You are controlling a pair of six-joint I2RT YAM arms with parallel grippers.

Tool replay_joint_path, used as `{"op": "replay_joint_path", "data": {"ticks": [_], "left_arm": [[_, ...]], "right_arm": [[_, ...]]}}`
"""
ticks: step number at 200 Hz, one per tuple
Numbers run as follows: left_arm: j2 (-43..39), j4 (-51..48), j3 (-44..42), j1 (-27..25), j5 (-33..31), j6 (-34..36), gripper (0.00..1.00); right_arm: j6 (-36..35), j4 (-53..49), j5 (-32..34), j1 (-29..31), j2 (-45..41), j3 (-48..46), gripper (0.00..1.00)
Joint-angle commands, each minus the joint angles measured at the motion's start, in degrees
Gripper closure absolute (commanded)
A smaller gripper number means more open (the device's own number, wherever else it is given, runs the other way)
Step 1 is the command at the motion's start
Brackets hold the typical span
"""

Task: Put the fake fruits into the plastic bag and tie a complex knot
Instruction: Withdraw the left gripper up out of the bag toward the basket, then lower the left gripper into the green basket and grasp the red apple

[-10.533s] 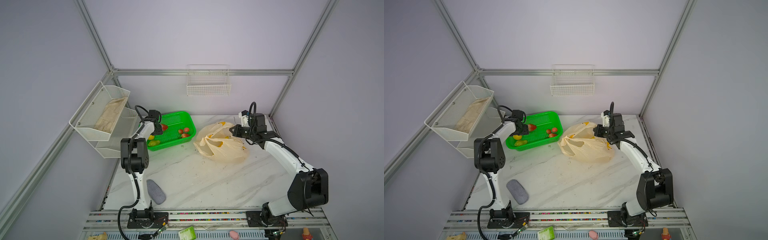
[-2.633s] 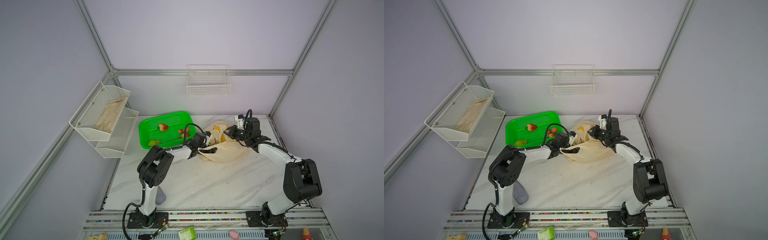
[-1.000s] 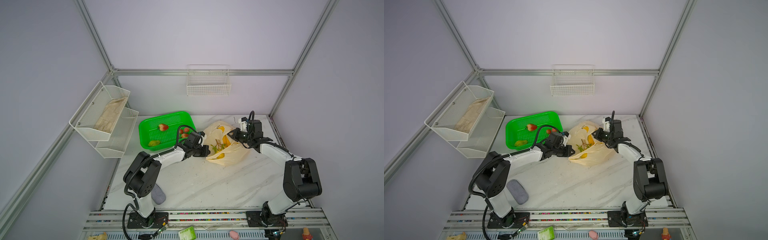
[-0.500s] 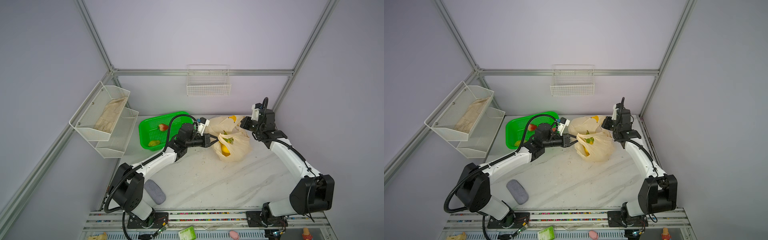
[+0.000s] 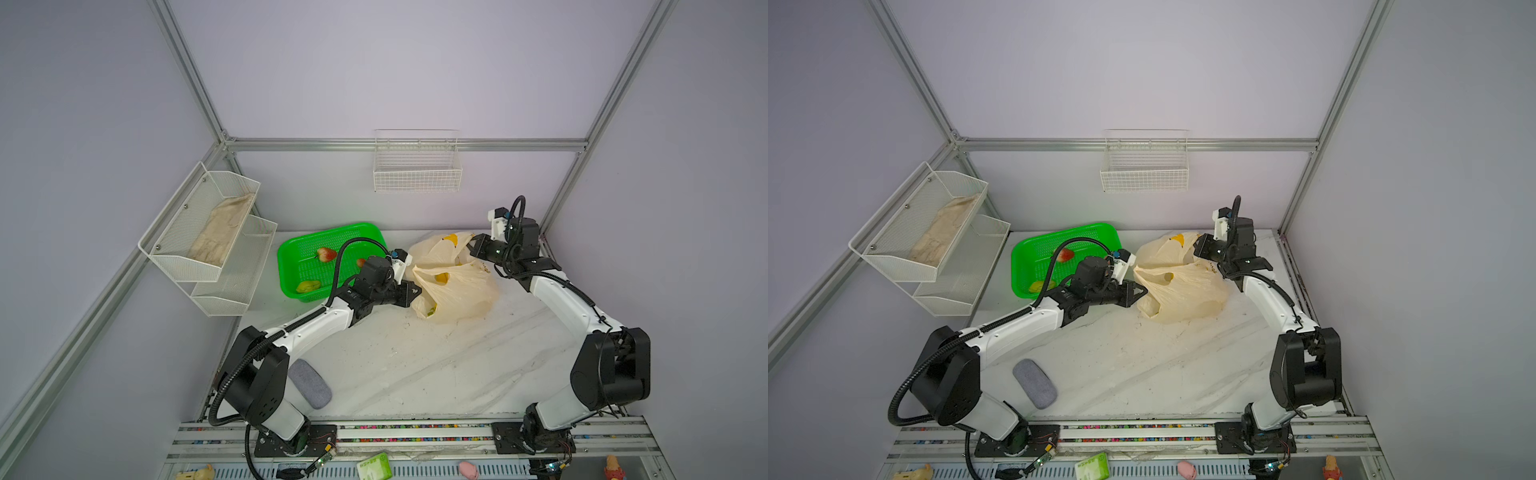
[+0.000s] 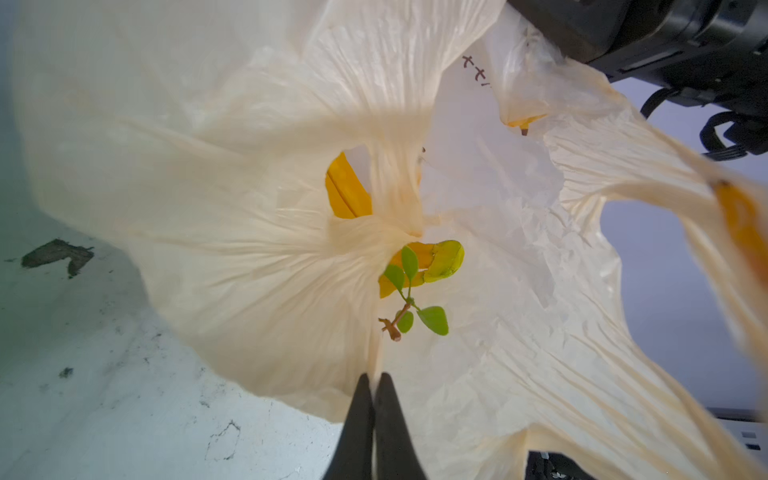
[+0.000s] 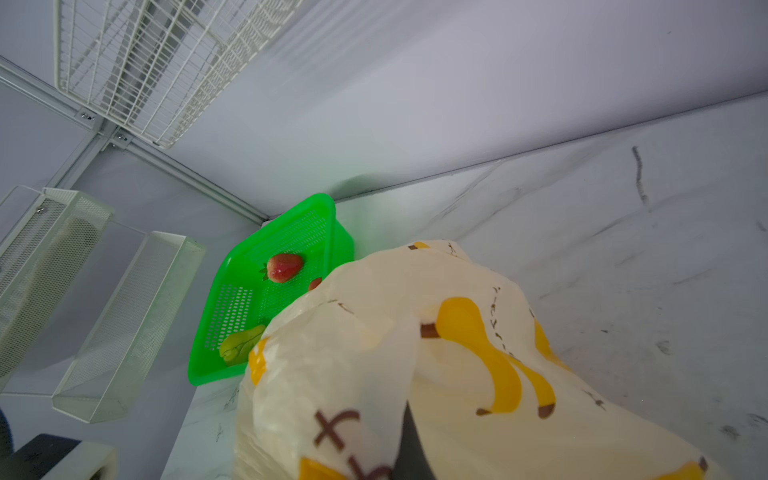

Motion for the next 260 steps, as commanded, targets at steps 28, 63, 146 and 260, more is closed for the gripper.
{"op": "replay_joint_path", "data": {"ticks": [28, 63, 146, 260], "left_arm": [[-5.2, 18.9, -6.0, 0.7, 8.5, -11.9, 1.0], [-3.8, 23.7, -9.5, 2.3, 8.6, -18.2, 1.0], [-3.7, 19.2, -16.2, 9.3, 5.4, -15.6, 0.65], [-2.0, -3.3, 2.0, 29.5, -25.2, 3.7, 0.16]], "right_arm": [[-5.0, -9.2, 12.2, -0.4, -2.5, 4.6, 1.0], [-6.0, -11.3, 15.4, -0.4, -3.8, 4.8, 1.0], [-6.4, -9.4, 10.9, -0.4, -2.5, 3.5, 1.0], [-3.8, -3.2, 4.0, -0.3, -2.1, 0.5, 1.0]]}}
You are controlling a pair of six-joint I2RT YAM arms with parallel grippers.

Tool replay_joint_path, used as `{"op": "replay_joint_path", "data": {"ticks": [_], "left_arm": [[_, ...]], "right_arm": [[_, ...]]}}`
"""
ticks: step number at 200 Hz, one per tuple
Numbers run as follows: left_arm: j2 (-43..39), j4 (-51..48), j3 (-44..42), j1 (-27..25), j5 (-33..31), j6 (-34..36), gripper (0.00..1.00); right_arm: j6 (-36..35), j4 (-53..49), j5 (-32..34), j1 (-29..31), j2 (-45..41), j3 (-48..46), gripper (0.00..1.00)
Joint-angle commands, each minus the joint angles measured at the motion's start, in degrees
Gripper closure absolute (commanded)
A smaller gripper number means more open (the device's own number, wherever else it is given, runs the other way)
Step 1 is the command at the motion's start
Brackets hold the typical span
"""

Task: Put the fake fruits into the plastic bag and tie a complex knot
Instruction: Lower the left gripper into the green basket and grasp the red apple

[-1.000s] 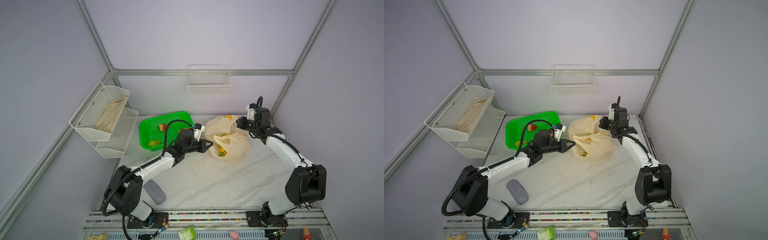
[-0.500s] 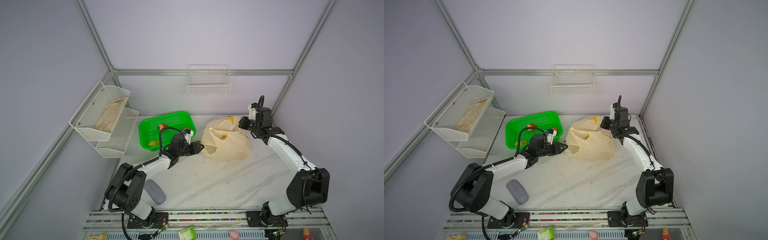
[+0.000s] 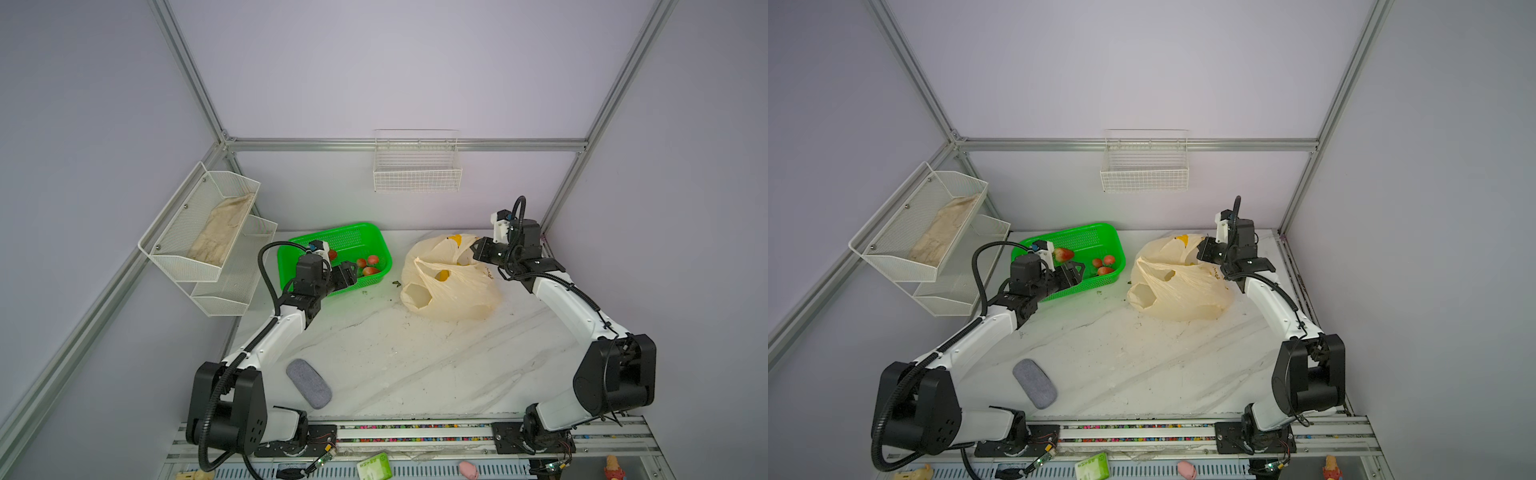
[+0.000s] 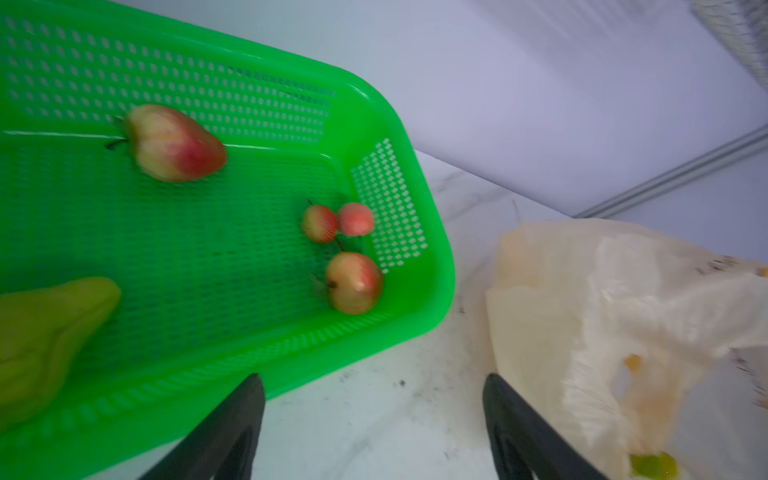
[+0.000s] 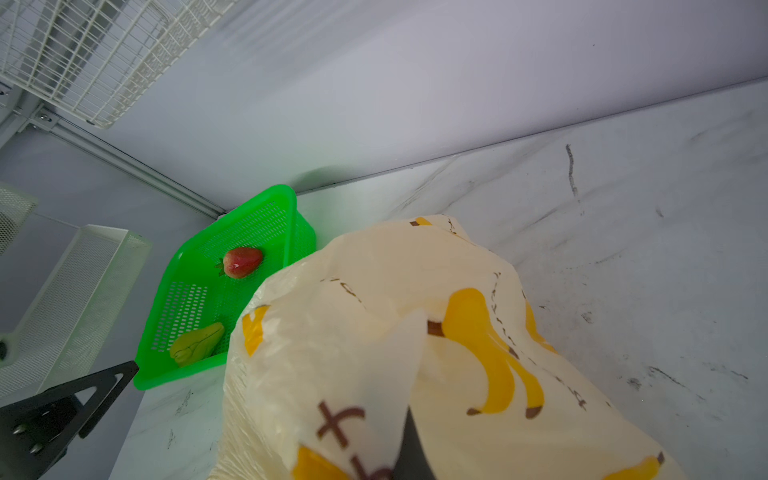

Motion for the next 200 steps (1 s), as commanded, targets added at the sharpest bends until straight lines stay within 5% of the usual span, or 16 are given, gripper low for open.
{"op": "replay_joint_path", "data": {"ticks": [1, 109, 153, 200], "left_arm": [[7.7, -4.0, 10.9, 3.2, -8.7, 5.2, 0.16], [46.1, -14.1, 48.9, 13.0, 2.0, 4.4, 0.09], [54.3, -16.3, 58.8, 13.3, 7.3, 4.4, 0.15], [56.3, -16.2, 60.7, 13.3, 10.6, 3.8, 0.32]], "right_arm": [[0.4, 2.4, -2.2, -0.1, 0.4, 0.3, 1.0], [0.3, 2.3, -2.6, 0.0, 1.8, 0.8, 1.0], [0.1, 1.9, -2.3, 0.0, 2.6, 1.1, 1.0], [-0.2, 2.1, -2.3, 0.0, 3.5, 0.8, 1.0]]}}
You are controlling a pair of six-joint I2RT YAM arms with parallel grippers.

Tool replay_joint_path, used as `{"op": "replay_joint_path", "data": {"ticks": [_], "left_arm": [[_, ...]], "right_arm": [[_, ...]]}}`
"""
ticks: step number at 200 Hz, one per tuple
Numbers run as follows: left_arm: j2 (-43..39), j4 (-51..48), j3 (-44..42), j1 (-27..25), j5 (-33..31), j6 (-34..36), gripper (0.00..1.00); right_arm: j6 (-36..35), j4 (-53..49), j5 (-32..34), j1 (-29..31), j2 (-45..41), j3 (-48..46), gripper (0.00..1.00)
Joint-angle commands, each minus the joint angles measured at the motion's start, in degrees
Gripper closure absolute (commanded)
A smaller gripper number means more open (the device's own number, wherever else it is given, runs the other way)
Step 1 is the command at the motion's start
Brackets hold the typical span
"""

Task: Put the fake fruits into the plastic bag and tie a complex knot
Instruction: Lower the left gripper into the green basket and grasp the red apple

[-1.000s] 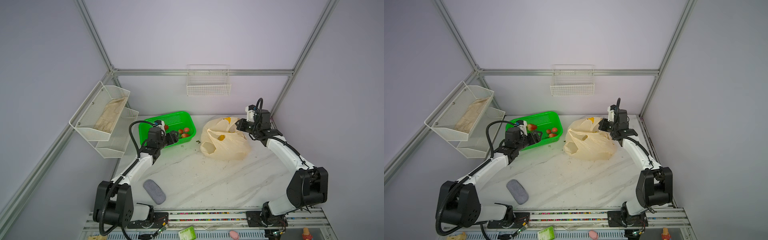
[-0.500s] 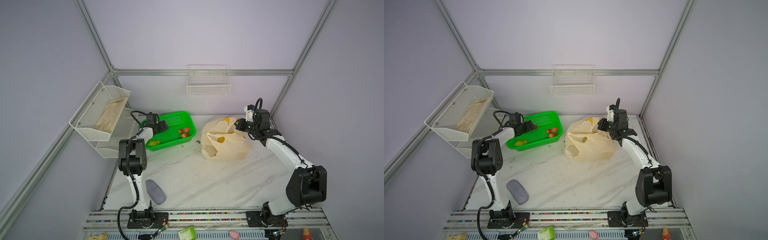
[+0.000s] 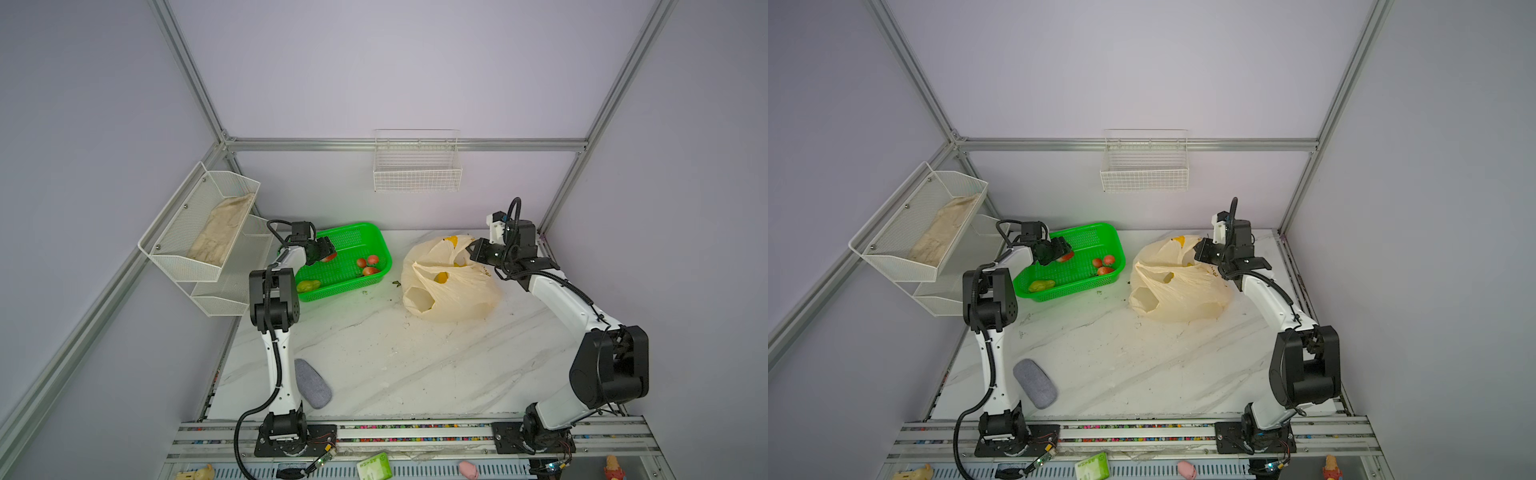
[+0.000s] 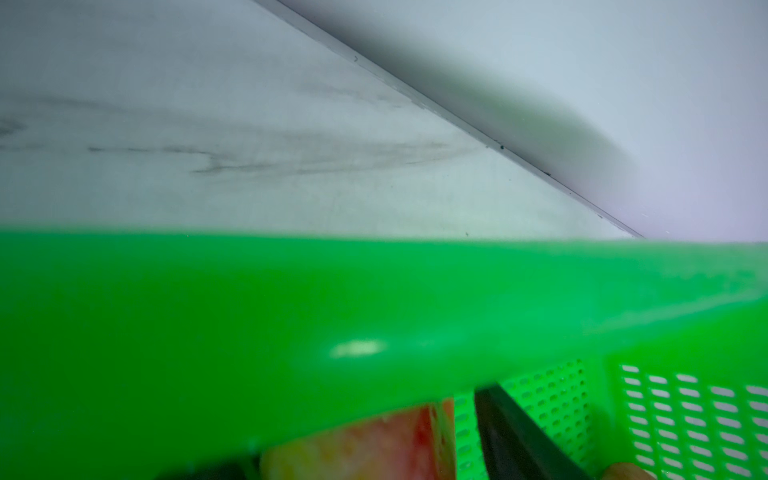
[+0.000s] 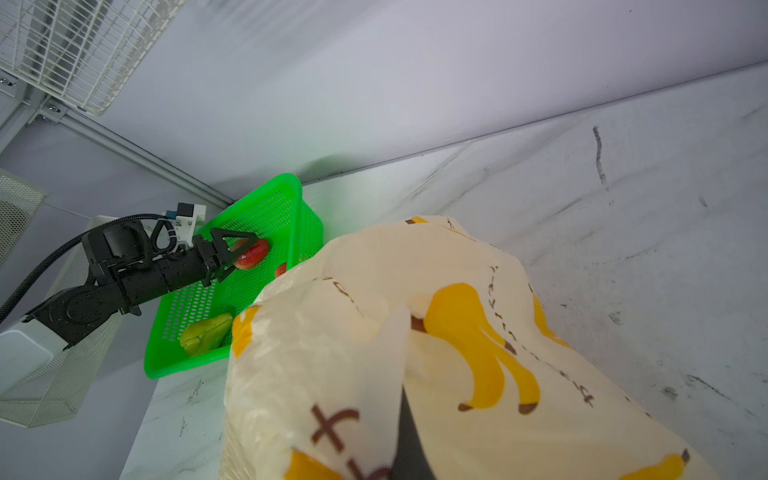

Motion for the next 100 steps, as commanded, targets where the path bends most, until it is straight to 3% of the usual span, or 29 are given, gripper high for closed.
{"op": "replay_joint_path", "data": {"ticks": [1, 60, 100], "left_arm": [[0.4, -0.6, 5.9, -0.1, 3.5, -0.2, 0.33], [-1.4, -0.5, 3.4, 0.0, 4.3, -0.3, 0.51], [-7.1, 1.7, -0.6, -0.1, 4.7, -1.3, 0.57]], "right_arm": [[-0.6, 0.9, 0.0, 0.0, 0.7, 0.8, 1.0], [-0.6, 1.0, -0.4, 0.0, 0.9, 0.5, 1.0], [-0.5, 0.8, -0.6, 0.0, 0.3, 0.5, 1.0]]}}
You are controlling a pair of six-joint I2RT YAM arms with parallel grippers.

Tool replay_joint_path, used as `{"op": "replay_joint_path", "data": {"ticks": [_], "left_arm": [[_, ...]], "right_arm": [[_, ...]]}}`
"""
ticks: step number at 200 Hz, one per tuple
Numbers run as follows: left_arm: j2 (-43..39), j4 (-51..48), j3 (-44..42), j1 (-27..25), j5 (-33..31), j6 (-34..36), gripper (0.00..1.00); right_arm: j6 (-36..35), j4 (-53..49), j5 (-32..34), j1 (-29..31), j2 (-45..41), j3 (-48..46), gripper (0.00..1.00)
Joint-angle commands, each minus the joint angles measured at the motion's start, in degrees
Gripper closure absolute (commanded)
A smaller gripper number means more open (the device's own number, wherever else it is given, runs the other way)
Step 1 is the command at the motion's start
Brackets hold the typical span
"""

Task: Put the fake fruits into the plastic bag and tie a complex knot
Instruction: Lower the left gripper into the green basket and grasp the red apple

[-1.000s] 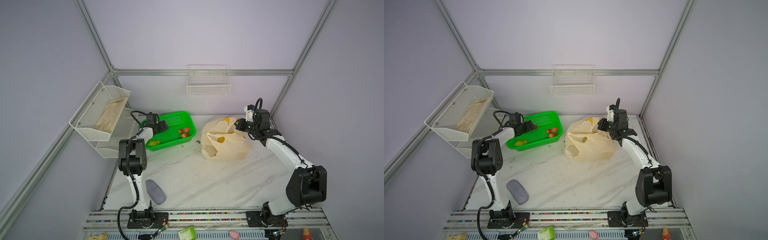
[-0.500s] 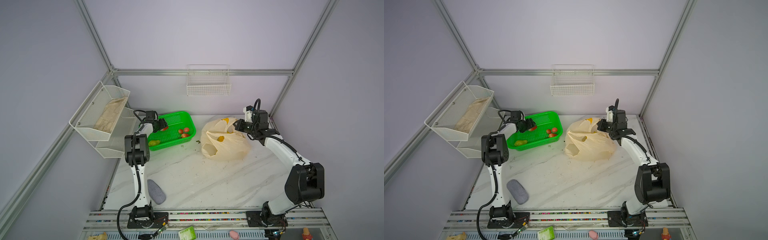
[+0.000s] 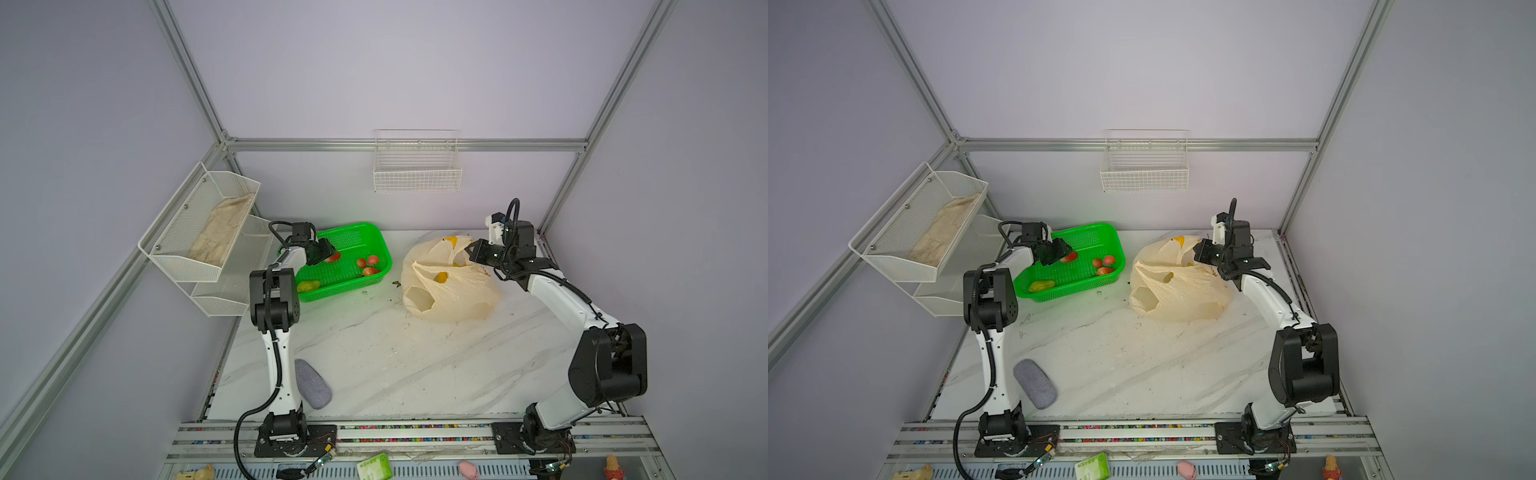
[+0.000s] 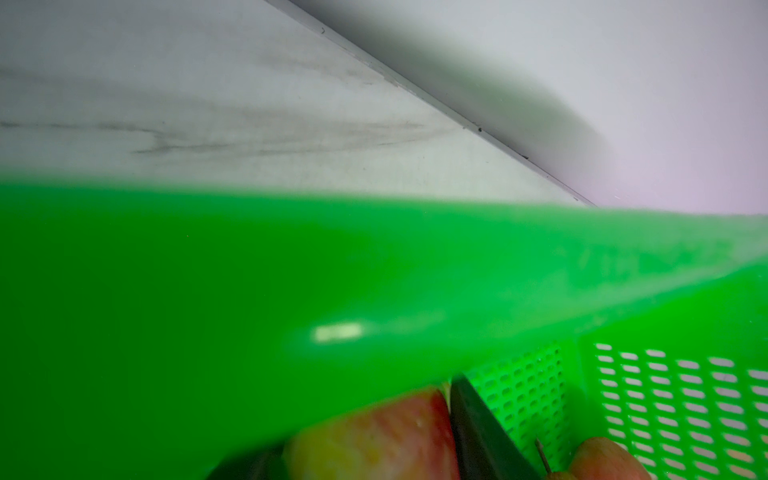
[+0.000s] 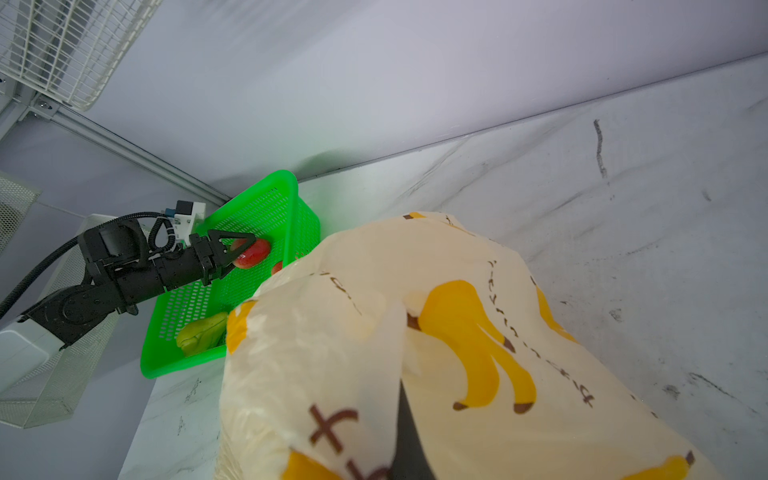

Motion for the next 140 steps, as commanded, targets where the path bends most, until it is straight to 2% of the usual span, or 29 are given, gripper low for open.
{"op": "replay_joint_path", "data": {"ticks": [1, 41, 68, 82, 104, 140], "left_arm": [[-7.1, 1.8, -0.9, -0.1, 1.4, -1.0, 0.57], [-18.7, 6.0, -9.8, -0.7, 2.1, -3.0, 0.59], [-31.4, 12.2, -23.0, -3.7, 2.3, -5.3, 0.6], [-38.4, 15.9, -30.5, -6.8, 1.5, -6.1, 0.6], [-46.4, 17.2, -37.3, -13.5, -0.5, -5.1, 0.61], [-48.4, 18.0, -39.3, -23.7, -0.6, -5.1, 0.61]], "right_arm": [[-0.5, 0.8, -0.6, 0.0, -0.2, 0.5, 1.0], [0.0, 1.0, -1.0, 0.0, -1.2, 0.2, 1.0], [0.8, 1.4, -1.2, 0.0, -1.3, 0.1, 1.0], [1.2, 1.6, -1.3, 0.1, -1.3, 0.2, 1.0], [1.2, 1.4, -1.5, 0.1, -1.5, 0.7, 1.0], [1.5, 2.4, -2.0, 0.1, -1.9, 0.2, 1.0]]}}
